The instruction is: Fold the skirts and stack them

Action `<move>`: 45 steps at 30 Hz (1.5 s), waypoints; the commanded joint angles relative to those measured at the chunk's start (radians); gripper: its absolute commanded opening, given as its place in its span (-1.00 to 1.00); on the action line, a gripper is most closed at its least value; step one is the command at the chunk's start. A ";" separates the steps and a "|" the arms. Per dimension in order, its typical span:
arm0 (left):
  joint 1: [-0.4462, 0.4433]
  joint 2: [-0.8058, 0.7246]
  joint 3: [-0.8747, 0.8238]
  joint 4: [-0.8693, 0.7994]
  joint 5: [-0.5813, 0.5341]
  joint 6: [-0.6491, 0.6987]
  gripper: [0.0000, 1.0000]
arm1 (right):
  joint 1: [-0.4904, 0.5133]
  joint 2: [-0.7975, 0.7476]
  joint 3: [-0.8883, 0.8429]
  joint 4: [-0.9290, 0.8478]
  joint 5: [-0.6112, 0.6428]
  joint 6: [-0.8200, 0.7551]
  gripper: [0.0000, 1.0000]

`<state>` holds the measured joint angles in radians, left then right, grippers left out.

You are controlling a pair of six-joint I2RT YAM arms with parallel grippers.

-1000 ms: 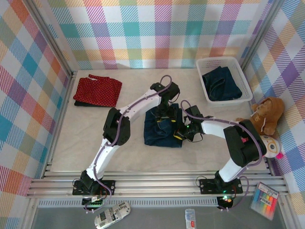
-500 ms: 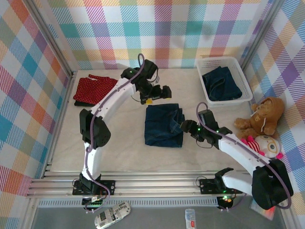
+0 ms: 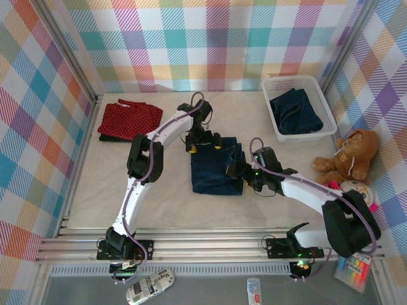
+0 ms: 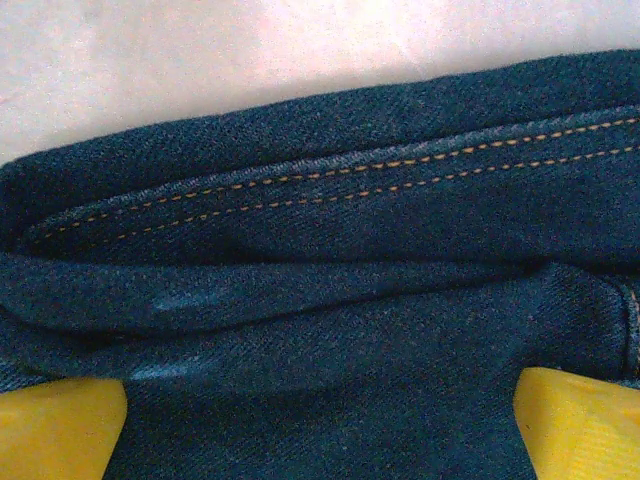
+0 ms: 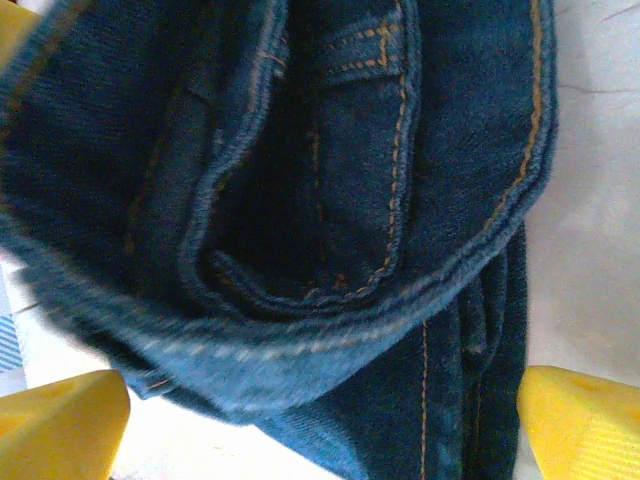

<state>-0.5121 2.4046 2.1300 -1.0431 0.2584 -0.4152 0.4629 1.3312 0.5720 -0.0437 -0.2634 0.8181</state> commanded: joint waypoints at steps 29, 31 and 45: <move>0.113 -0.698 -1.051 0.348 -0.103 -0.310 1.00 | -0.124 0.513 0.728 -0.309 -0.184 -0.649 0.96; 0.113 -0.700 -1.055 0.344 -0.096 -0.266 1.00 | -0.123 0.450 0.637 -0.249 -0.218 -0.600 0.96; 0.127 -0.700 -0.974 0.358 0.001 -0.214 1.00 | 0.045 0.438 0.481 -0.056 -0.177 -0.235 0.94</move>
<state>-0.3935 1.7237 1.1118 -0.6804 0.2352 -0.6525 0.5014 1.7351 1.0428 -0.1707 -0.4664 0.4744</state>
